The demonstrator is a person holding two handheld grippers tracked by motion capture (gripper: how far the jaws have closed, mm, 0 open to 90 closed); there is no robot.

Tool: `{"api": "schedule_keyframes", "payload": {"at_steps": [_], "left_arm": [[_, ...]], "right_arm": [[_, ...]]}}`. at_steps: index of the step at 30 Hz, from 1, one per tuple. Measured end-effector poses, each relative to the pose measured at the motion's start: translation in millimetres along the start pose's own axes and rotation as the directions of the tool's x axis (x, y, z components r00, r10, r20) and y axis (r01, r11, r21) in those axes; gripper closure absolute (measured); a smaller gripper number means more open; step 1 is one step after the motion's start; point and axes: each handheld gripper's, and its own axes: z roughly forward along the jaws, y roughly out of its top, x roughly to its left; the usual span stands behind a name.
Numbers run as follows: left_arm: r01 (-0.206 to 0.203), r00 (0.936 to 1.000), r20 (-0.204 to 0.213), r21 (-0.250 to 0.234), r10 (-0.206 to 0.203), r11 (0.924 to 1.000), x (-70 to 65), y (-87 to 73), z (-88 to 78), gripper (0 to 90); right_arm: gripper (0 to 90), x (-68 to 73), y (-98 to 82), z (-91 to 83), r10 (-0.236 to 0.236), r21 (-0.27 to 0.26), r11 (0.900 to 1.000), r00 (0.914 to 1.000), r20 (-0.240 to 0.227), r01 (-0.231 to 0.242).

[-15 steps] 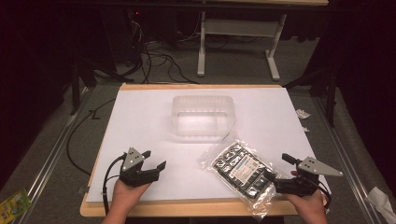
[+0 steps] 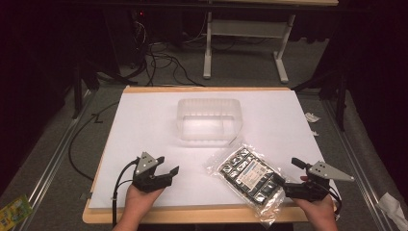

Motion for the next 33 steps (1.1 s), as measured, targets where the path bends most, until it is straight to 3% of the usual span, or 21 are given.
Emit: {"api": "schedule_keyframes", "payload": {"at_steps": [1, 7, 8, 12, 14, 18, 21, 25, 33], "left_arm": [[0.018, 0.9997, 0.019, 0.016, -0.018, 0.9997, -2.3, 0.1, 8.1, 32.9], [0.03, 0.9983, 0.049, 0.027, -0.031, 0.9992, -11.0, 5.7, 26.9, 34.5], [0.039, 0.9973, 0.06, 0.03, -0.041, 0.9988, -13.0, 6.5, 30.2, 35.5], [0.047, 0.9938, 0.098, 0.048, -0.052, 0.9977, -22.0, 8.5, 44.6, 37.0], [0.044, 0.9896, 0.134, 0.063, -0.052, 0.997, -30.4, 13.7, 57.4, 39.1], [0.072, 0.9828, 0.162, 0.099, -0.088, 0.9925, -37.7, 15.3, 78.4, 41.6], [0.082, 0.9784, 0.181, 0.109, -0.101, 0.9906, -41.1, 16.3, 90.6, 44.9], [0.059, 0.9799, 0.18, 0.14, -0.084, 0.9884, -48.5, 17.6, 101.7, 48.6], [0.044, 0.9777, 0.197, 0.15, -0.073, 0.9878, -53.7, 14.8, 104.0, 70.7]], "right_arm": [[3.8, -0.4, -0.4, 0.5, 0.002, -0.001, 1.0, 1.0, -0.001, -0.002], [4.5, 1.0, 0.0, -2.1, -0.009, -0.007, 1.0, 1.0, 0.002, 0.009], [4.9, -0.5, -0.6, -3.2, 0.011, -0.02, 1.0, 0.9999, -0.002, -0.011], [4.8, 0.0, -2.3, -2.9, 0.009, -0.009, 1.0, 1.0, -0.001, -0.009], [4.8, 2.2, -0.4, -4.1, -0.007, -0.015, 1.0, 1.0, 0.002, 0.007], [5.1, 2.4, -0.3, -6.1, 0.01, -0.032, 0.999, 1.0, 0.003, -0.009], [5.2, 1.2, -0.9, -4.8, -0.006, -0.021, 1.0, 1.0, 0.004, 0.006], [5.3, -1.1, -1.3, -3.0, 0.01, -0.024, 1.0, 0.9999, 0.004, -0.01], [5.9, -1.8, -2.5, -4.2, 0.013, -0.022, 1.0, 0.9998, 0.015, -0.013]]}}
